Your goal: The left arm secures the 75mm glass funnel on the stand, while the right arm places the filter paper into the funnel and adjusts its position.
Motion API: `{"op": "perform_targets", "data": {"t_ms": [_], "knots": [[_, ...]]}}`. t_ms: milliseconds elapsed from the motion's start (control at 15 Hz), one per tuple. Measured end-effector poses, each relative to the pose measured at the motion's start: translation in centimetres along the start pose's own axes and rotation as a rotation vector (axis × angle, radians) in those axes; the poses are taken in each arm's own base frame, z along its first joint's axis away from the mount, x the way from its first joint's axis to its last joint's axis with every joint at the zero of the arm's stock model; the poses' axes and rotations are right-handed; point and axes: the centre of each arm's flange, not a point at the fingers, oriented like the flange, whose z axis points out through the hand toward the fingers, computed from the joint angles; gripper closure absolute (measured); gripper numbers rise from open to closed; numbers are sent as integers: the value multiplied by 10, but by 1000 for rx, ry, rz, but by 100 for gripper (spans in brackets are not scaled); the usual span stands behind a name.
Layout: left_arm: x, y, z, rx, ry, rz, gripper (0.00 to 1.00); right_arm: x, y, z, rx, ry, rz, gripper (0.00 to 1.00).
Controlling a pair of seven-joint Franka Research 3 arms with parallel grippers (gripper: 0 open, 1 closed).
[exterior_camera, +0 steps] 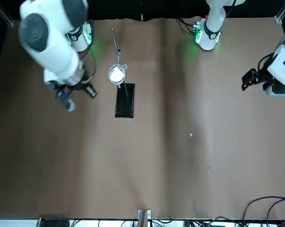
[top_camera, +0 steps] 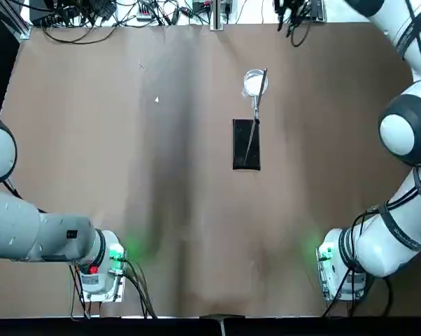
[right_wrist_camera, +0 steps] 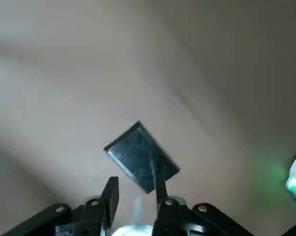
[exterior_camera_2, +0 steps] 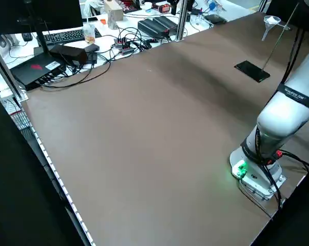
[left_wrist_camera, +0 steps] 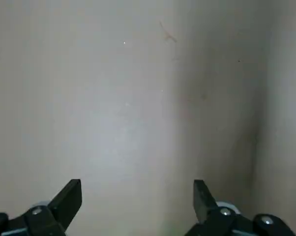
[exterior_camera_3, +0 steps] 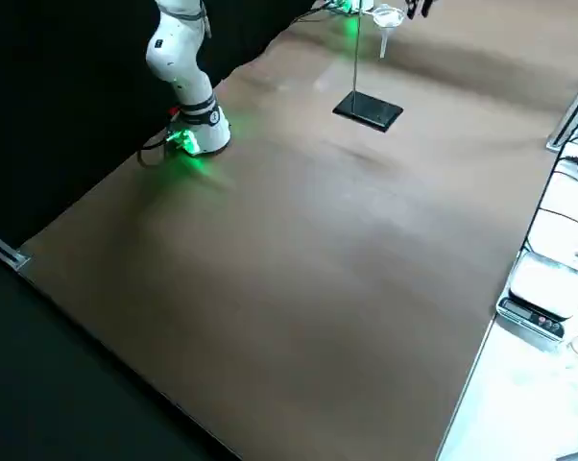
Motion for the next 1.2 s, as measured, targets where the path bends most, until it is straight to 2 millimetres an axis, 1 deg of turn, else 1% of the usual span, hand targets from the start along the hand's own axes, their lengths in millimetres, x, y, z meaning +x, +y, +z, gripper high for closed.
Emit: {"op": "perform_targets", "data": {"t_ms": [200, 267, 533, 667, 800, 933, 1067, 1200], "knots": [[0, 3, 0, 0, 0, 6, 0, 60, 34, -3, -9, -21, -92, 62], [0, 3, 0, 0, 1, 6, 0, 99, 60, -3, -10, -37, -161, 62], [0, 4, 0, 0, 1, 6, 0, 172, 118, 7, -5, -73, -316, 62], [0, 4, 0, 0, 1, 6, 0, 199, 144, 10, 3, -85, -369, 61], [0, 4, 0, 0, 1, 6, 0, 213, 160, 12, 9, -93, -406, 61], [0, 4, 0, 0, 1, 7, 0, 218, 176, 16, 6, -104, -449, 61], [0, 5, 0, 0, 1, 9, 0, 217, 194, 18, 12, -112, -498, 61], [-1, 8, -1, 0, 1, 14, 0, 208, 207, 21, 25, -94, -515, 59]]}}
